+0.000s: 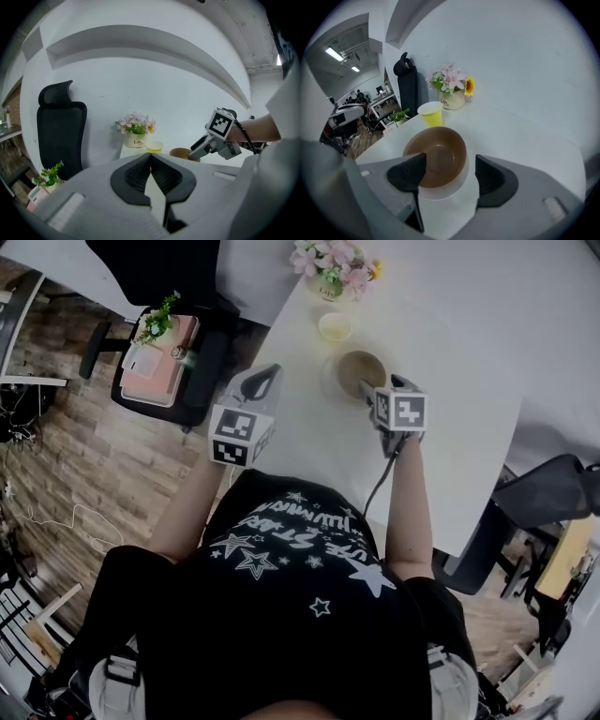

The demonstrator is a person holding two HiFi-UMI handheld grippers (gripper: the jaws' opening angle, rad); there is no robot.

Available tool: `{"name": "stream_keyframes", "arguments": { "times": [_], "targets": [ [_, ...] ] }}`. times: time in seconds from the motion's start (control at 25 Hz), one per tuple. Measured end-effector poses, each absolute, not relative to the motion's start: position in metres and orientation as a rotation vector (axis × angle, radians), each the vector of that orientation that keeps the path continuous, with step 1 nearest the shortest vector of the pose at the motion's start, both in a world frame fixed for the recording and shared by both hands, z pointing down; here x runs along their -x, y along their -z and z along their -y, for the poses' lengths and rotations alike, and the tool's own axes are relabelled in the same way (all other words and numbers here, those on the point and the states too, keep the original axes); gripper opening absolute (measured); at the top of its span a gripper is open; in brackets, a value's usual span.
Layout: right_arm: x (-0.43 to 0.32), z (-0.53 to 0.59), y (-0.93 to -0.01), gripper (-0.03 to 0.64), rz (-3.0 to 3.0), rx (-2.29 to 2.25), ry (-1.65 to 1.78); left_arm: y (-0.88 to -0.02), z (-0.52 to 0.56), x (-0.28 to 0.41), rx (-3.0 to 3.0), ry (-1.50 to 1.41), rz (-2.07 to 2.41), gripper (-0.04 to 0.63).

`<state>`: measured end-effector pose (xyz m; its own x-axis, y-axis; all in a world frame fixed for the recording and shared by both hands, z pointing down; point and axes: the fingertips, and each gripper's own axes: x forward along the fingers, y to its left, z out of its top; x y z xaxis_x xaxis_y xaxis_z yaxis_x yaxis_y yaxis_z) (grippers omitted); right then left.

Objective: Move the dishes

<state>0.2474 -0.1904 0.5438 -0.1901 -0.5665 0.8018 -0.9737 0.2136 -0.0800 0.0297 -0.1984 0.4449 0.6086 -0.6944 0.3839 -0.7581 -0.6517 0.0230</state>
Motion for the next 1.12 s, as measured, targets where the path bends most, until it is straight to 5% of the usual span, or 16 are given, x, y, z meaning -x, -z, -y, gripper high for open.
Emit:
{"name": "stream_keyframes", "arguments": {
  "times": [0.52,1.12],
  "targets": [
    [-0.26,0.203,-0.559,0.083,1.807,-1.444,-0.838,-0.457,0.202,-0.035,-2.633,-0.579,1.208,0.011],
    [-0.271,0.207,-0.533,0.02,1.881,-1.544,-0.879,-0.461,0.203,-0.068,-2.658,-0.6,1.138,0.011]
  ]
}}
